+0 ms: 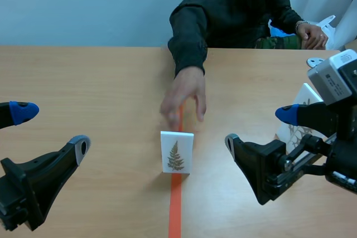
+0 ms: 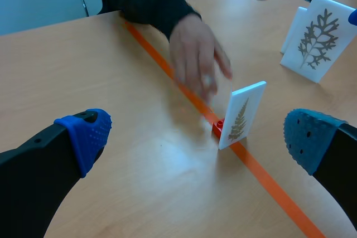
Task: Sort the leaf by its shape. The table is split by an orange tape line. A compound leaf with several leaflets goes to the left side, a simple leaf with one blade goes to the right side. Return to the home posture when a red brick is placed on the table.
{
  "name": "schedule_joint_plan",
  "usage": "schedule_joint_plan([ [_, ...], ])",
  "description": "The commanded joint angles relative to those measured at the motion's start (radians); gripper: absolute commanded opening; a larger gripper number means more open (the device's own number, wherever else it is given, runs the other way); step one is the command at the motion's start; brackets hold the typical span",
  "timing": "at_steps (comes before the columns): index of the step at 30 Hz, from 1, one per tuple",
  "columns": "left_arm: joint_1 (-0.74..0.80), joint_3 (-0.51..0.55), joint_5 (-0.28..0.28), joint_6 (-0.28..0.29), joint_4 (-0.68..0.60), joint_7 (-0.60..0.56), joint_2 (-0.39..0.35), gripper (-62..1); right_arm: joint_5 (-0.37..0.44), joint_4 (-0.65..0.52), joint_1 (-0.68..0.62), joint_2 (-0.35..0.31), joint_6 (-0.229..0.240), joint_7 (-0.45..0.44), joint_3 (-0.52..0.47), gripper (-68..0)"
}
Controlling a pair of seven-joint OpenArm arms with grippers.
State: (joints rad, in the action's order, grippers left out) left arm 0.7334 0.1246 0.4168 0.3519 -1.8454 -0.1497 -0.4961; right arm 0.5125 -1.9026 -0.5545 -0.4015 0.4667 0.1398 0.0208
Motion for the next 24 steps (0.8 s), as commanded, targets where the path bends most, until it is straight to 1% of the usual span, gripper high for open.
schedule_joint_plan([
  [1,-0.005,-0.005,0.006,0.002,-0.013,-0.014,0.002,1.4,0.007,-0.014,0.015,-0.003,-0.004,-0.011,-0.015,0.4],
  [16,-0.005,-0.005,0.006,0.002,-0.013,-0.014,0.002,1.4,0.006,-0.012,0.02,-0.003,-0.003,-0.011,-0.007,0.4],
  [18,-0.005,-0.005,0.006,0.002,-0.013,-0.014,0.002,1.4,0.005,-0.001,0.034,-0.003,-0.003,-0.012,0.004,0.4],
  [21,-0.005,-0.005,0.006,0.002,-0.013,-0.014,0.002,1.4,-0.022,0.035,0.061,-0.003,-0.003,-0.02,0.033,0.4],
  [24,-0.005,-0.005,0.006,0.002,-0.013,-0.015,0.002,1.4,-0.041,0.091,0.102,-0.003,-0.003,-0.051,0.073,0.4],
])
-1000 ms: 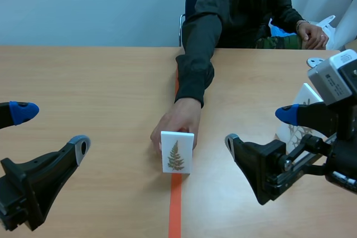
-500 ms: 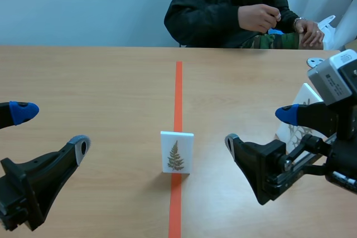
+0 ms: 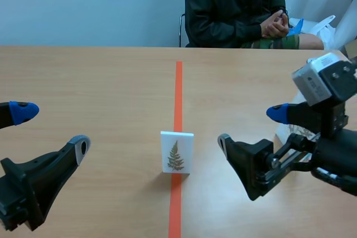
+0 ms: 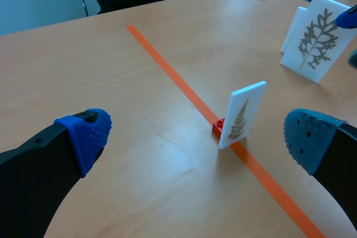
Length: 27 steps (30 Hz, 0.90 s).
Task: Sort the leaf by its shape. The table is split by an orange tape line. A compound leaf with several leaflets goes to the left side, a simple leaf with one blade goes to the right side. Return to the home posture when a red brick is placed on the table.
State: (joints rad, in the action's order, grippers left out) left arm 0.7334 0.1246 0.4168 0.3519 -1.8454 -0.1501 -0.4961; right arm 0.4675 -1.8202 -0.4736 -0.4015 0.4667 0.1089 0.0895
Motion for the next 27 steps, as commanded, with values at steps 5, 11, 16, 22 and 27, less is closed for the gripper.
schedule_joint_plan([
  [5,-0.005,-0.005,0.006,0.002,-0.013,-0.014,0.002,1.4,-0.031,0.114,0.1,-0.002,-0.003,-0.077,0.086,0.4],
  [11,-0.005,-0.005,0.006,0.002,-0.013,-0.014,0.002,1.4,-0.155,0.253,0.192,0.033,-0.003,-0.161,0.177,0.4],
  [16,-0.005,-0.005,0.006,0.002,-0.013,-0.014,0.002,1.4,-0.246,0.394,0.269,0.086,-0.003,-0.248,0.245,0.4],
  [22,-0.005,-0.005,0.006,0.002,-0.013,-0.014,0.002,1.4,-0.355,0.545,0.343,0.128,-0.003,-0.356,0.321,0.4],
  [27,-0.005,-0.005,0.006,0.002,-0.013,-0.014,0.002,1.4,-0.439,0.624,0.386,0.149,-0.011,-0.433,0.366,0.4],
])
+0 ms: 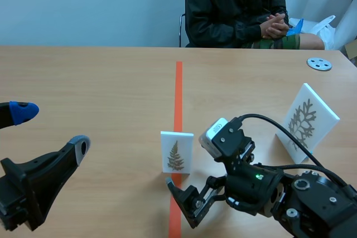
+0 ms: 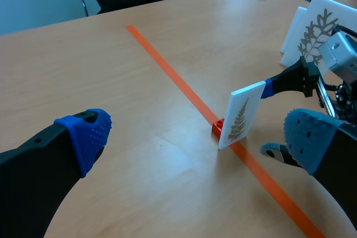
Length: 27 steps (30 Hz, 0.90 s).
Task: Sort the leaf by its shape. The table is split by an orange tape line. A compound leaf with several leaflets goes to the left side, a simple leaf with one blade goes to the right side. Return to the home posture when a red brick is placed on the table.
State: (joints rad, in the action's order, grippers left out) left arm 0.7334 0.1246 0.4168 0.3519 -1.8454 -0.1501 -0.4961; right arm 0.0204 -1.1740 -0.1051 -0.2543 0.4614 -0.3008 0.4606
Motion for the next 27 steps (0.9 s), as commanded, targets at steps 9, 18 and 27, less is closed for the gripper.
schedule_joint_plan([
  [9,-0.005,-0.005,0.006,0.002,-0.013,-0.014,0.002,1.4,-0.064,0.031,0.069,0.04,-0.032,-0.065,0.029,-1.3],
  [18,-0.005,-0.005,0.006,0.002,-0.013,-0.014,0.002,1.4,-0.074,0.038,0.074,0.05,-0.043,-0.064,0.037,-24.5],
  [27,-0.005,-0.005,0.006,0.002,-0.013,-0.014,0.002,1.4,-0.074,0.038,0.074,0.05,-0.043,-0.053,0.038,-40.7],
])
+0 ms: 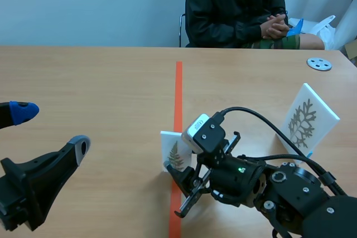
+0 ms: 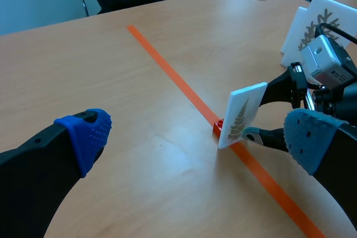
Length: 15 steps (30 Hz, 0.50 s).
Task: Sort the leaf by its shape. The table is split by an orange tape line. A compound leaf with several leaflets goes to the left side, a simple leaf with one blade goes to the right side. Return to the home posture when a red brick is placed on the table.
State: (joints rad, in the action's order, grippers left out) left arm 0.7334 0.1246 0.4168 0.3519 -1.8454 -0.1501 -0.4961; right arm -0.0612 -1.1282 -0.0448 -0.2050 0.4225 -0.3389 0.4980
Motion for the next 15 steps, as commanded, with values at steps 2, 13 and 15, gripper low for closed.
schedule_joint_plan([
  [2,-0.005,-0.005,0.006,0.002,-0.013,-0.014,0.002,1.4,0.008,-0.008,0.014,0.0,-0.005,-0.015,0.001,-43.5],
  [13,-0.005,-0.005,0.006,0.002,-0.013,-0.014,0.002,1.4,0.008,-0.008,0.011,0.0,-0.005,-0.02,0.0,-58.7],
  [15,-0.005,-0.005,0.006,0.002,-0.013,-0.014,0.002,1.4,0.008,-0.008,0.011,0.0,-0.005,-0.02,0.0,-61.9],
])
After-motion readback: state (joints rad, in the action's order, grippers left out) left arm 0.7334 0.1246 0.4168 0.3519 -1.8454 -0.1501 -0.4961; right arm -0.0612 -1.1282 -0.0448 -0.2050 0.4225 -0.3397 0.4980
